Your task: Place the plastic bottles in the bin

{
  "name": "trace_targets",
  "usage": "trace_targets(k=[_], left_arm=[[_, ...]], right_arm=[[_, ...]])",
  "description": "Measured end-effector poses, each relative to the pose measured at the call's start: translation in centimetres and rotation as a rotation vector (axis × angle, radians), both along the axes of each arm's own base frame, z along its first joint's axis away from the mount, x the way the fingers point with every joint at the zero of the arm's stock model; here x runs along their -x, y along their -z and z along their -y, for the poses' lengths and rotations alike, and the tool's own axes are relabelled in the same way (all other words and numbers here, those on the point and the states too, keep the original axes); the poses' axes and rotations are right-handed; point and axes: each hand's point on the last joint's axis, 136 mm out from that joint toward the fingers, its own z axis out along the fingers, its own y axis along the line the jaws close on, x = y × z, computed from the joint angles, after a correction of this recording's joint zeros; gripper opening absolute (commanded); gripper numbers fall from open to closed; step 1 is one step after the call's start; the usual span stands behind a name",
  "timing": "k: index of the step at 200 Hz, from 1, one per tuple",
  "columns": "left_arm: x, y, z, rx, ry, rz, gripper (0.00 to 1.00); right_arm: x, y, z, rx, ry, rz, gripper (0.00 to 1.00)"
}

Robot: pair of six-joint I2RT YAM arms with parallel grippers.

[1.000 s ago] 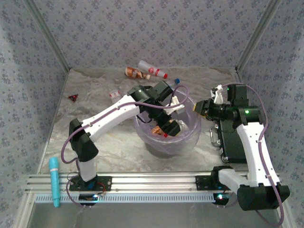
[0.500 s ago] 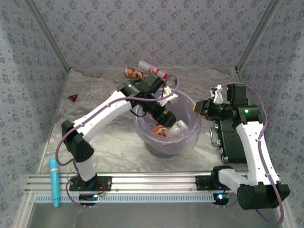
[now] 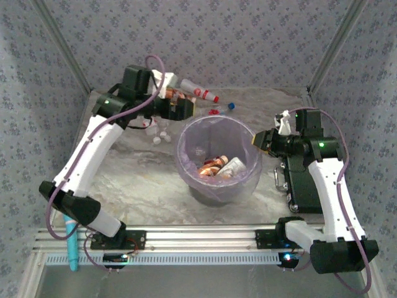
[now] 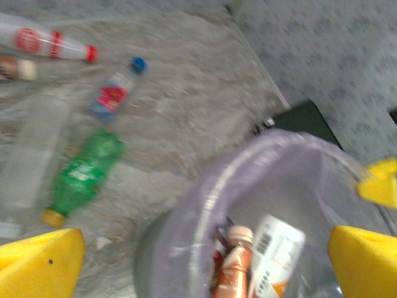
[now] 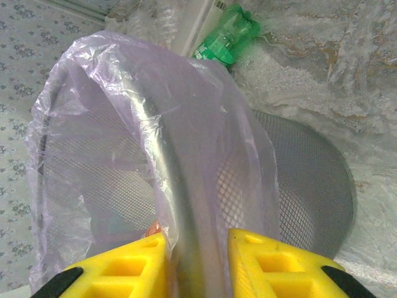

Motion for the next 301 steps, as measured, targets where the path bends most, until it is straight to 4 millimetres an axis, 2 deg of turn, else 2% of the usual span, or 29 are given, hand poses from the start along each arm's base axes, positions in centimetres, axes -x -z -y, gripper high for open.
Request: trace_targets(k=[21,39,79,104,131,159,221,259,301], left_arm=[[-2.3,0.6,-3.0,-0.014,-0.148,0.008,1.00],[-4.4,2.3,-5.9,-0.029,-0.275,-0.016,1.00],[-8.6,8.8,-12.5,-0.046,-0.541,-0.144,1.00],[-11.0,12.9,-14.7,-0.068,-0.638,-0.223,1.00],[-13.1,17.6,-15.8,-0.099,-0.715,-0.308,1.00],[-14.5,21.8,-16.6,-0.125,-0.779,-0.378,1.00],[-15.5,29.3,-17.0,-0.188,-0.834,-0.510,1.00],[-15.4,31.7,-17.0,-0.219,-0.834,-0.546,1.00],[-15.4,32.7,-16.8,-0.254,-0.825,-0.548,1.00]], right_arm=[[0.1,0.0,-0.1,0.006,-0.003,0.001,0.51],[0.1,-0.4,-0.3,0.010,-0.009,0.011,0.61],[0.0,-1.1,-0.4,0.015,-0.009,0.029,0.76],[0.1,-1.1,-0.6,0.015,-0.015,0.027,0.83],[0.3,-1.1,-0.9,0.020,-0.021,0.028,0.91],[0.4,-1.1,-0.9,0.028,-0.022,0.034,0.93],[0.4,-1.1,-0.7,0.041,-0.013,0.040,0.94],[0.3,-1.1,-0.6,0.046,-0.008,0.041,0.94],[0.3,-1.1,-0.6,0.049,-0.010,0.043,0.94]])
